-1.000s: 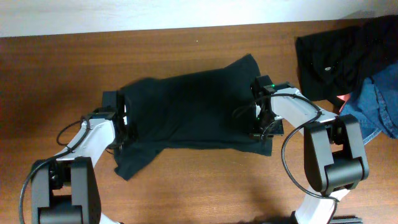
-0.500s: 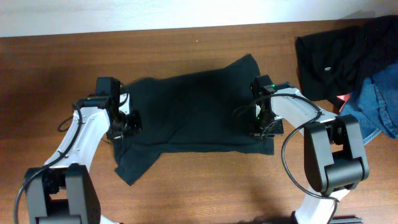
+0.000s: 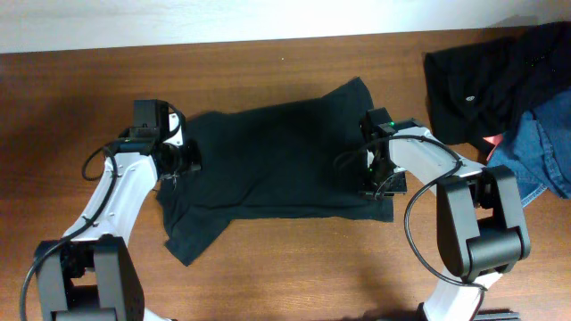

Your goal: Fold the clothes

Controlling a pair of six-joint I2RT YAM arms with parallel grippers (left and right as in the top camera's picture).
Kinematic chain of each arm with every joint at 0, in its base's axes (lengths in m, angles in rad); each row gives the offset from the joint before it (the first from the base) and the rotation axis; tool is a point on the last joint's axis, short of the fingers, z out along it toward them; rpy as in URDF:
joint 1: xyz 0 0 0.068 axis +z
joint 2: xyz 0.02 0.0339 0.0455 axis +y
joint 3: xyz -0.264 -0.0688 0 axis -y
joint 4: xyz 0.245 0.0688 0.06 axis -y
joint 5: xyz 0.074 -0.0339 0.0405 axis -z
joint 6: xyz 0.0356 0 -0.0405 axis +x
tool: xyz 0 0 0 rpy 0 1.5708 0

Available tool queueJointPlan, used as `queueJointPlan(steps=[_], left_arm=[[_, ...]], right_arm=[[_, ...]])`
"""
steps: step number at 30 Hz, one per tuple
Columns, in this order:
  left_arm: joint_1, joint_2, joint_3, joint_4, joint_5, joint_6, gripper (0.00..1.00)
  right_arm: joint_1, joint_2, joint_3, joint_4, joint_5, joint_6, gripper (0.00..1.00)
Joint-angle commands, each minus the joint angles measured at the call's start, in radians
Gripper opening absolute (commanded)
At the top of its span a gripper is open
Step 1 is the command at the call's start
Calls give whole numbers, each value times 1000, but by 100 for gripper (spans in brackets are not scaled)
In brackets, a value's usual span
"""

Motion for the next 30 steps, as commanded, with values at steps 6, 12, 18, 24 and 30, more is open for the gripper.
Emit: queueJointPlan(steps=[6, 12, 18, 24, 30], left_arm=[[4, 13, 15, 34, -95, 12, 20], [4, 56, 15, 34, -95, 12, 71], [4, 58, 15, 29, -95, 12, 100], [2, 60, 15, 28, -102, 13, 100], [2, 60, 15, 28, -102, 12, 100]], right_arm=[[2, 11, -22, 32, 39, 7, 12], [2, 11, -22, 33, 39, 7, 42], [2, 11, -22, 33, 39, 7, 99], [2, 11, -22, 33, 39, 8, 99], [2, 11, -22, 33, 39, 8, 99]])
